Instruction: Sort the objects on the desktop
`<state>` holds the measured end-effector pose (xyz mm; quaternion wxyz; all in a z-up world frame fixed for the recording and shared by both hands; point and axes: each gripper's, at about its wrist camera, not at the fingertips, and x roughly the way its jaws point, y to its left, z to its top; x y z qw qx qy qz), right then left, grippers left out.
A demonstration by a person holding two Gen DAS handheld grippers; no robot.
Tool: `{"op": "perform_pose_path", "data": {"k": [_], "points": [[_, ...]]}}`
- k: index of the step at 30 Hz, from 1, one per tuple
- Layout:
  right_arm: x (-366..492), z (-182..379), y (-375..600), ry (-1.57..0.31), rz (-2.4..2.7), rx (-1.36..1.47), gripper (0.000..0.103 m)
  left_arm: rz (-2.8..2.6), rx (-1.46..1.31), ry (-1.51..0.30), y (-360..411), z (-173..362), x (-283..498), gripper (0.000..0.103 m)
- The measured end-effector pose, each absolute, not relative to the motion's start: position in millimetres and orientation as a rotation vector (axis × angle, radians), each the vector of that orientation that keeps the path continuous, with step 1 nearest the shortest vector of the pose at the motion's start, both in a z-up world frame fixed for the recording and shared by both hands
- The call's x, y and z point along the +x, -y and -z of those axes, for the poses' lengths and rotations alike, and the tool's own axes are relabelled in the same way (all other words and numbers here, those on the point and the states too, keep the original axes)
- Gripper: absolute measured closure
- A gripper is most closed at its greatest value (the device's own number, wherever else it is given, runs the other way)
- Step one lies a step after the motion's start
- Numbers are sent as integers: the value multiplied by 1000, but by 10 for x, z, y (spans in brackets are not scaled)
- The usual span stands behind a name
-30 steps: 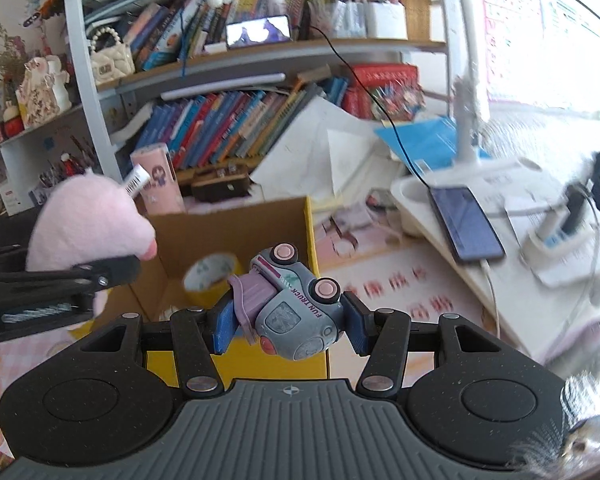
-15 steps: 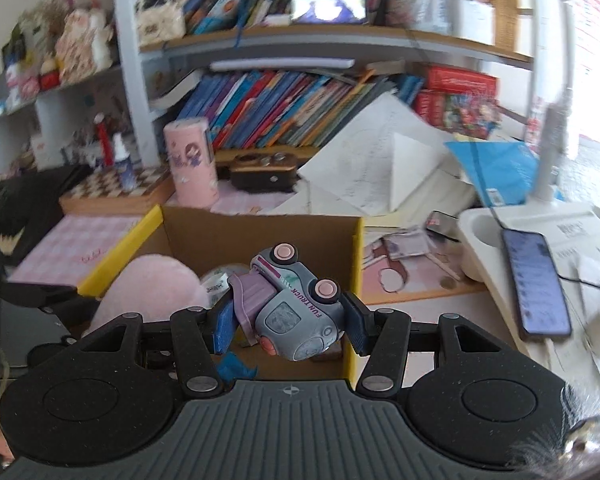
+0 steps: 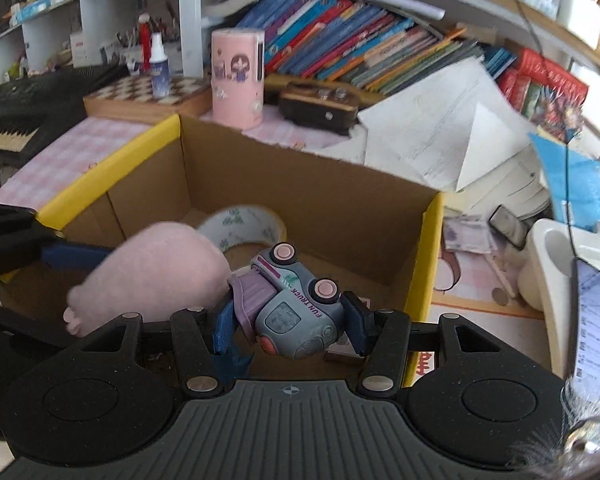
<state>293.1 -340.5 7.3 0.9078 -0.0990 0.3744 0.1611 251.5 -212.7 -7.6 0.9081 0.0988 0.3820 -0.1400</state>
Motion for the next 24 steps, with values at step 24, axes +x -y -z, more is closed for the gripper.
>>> {"op": "perform_pose_path", "data": {"k": [24], "points": [[2835,-205,3402,-700,-331,-260,38,175,62,-605,1739,-330,1907,13]]}}
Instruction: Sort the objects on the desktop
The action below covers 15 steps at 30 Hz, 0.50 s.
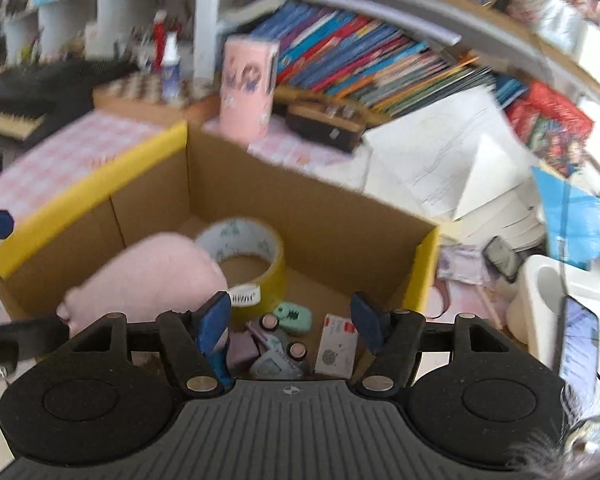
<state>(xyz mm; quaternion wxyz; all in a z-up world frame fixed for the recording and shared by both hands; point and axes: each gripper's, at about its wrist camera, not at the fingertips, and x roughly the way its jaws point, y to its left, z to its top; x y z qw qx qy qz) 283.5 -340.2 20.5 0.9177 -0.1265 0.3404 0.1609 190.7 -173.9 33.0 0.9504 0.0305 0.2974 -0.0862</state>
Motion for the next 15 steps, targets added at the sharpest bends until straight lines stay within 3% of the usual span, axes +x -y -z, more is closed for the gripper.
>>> {"op": "perform_pose_path", "data": {"k": [15], "points": [[1711,-645,3383,-461,-157,-59,31,35,-37,-486,1174,-526,1168,10]]}}
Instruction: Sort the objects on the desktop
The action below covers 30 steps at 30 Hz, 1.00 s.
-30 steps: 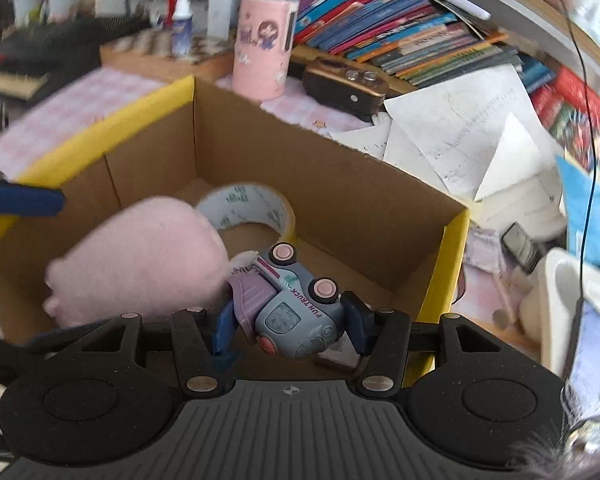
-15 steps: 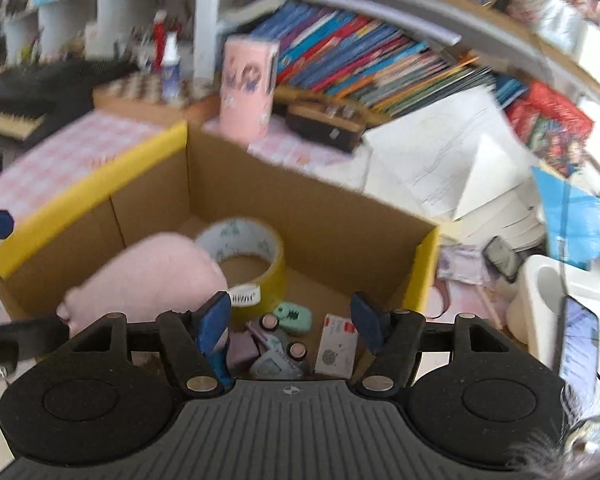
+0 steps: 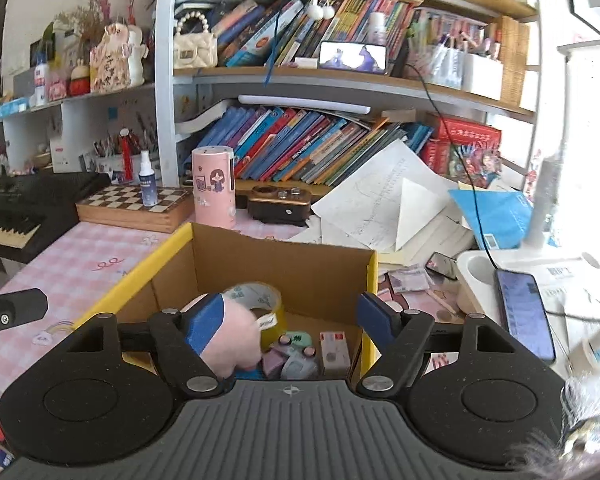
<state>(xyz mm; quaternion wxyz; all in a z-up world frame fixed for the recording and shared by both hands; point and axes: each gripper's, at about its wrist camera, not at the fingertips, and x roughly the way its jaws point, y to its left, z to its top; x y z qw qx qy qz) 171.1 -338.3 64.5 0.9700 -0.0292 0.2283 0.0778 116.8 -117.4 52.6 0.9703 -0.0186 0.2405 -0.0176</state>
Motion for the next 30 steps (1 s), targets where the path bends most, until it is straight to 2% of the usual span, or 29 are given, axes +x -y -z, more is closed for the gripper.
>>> {"op": "perform_pose_path", "data": {"k": [10,25,30], "points": [[888,-530,3043,-466,-103,-31,27,-11,-24,-508,961,-455,513,6],[-38,-298,2570,-584,-84,-16,14,-12,-44,-638,634,-231,-139,5],[-175,-236,2501,-622,-72,0,7,-25,-43,-687,562,-157,-230,5]]}}
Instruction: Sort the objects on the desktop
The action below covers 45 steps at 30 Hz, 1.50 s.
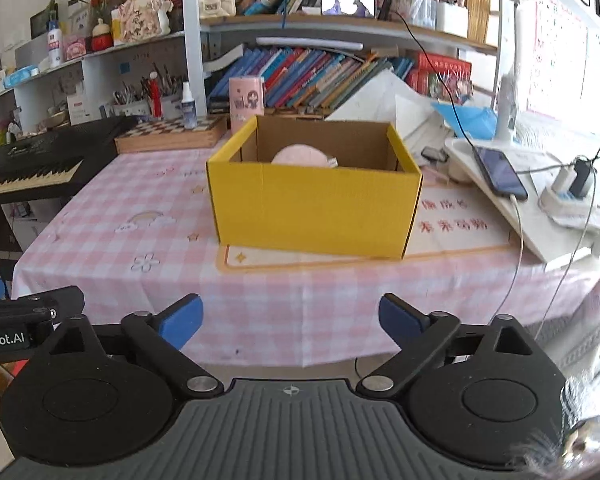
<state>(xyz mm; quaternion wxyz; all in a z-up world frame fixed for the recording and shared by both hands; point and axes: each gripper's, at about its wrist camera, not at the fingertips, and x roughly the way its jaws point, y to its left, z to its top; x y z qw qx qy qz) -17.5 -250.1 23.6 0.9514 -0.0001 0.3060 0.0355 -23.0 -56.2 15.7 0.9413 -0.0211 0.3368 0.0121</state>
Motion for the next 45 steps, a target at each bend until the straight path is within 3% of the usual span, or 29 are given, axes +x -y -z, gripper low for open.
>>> {"op": "perform_pose_path", "data": {"k": [8,45], "points": [[-277,-170,2406,-659,-70,-2,0,-47,-20,-714,512,-121,-322,5],[-340,-145,2336,-674,-72,-13,0,-25,4,-733,492,-110,-357,5]]}}
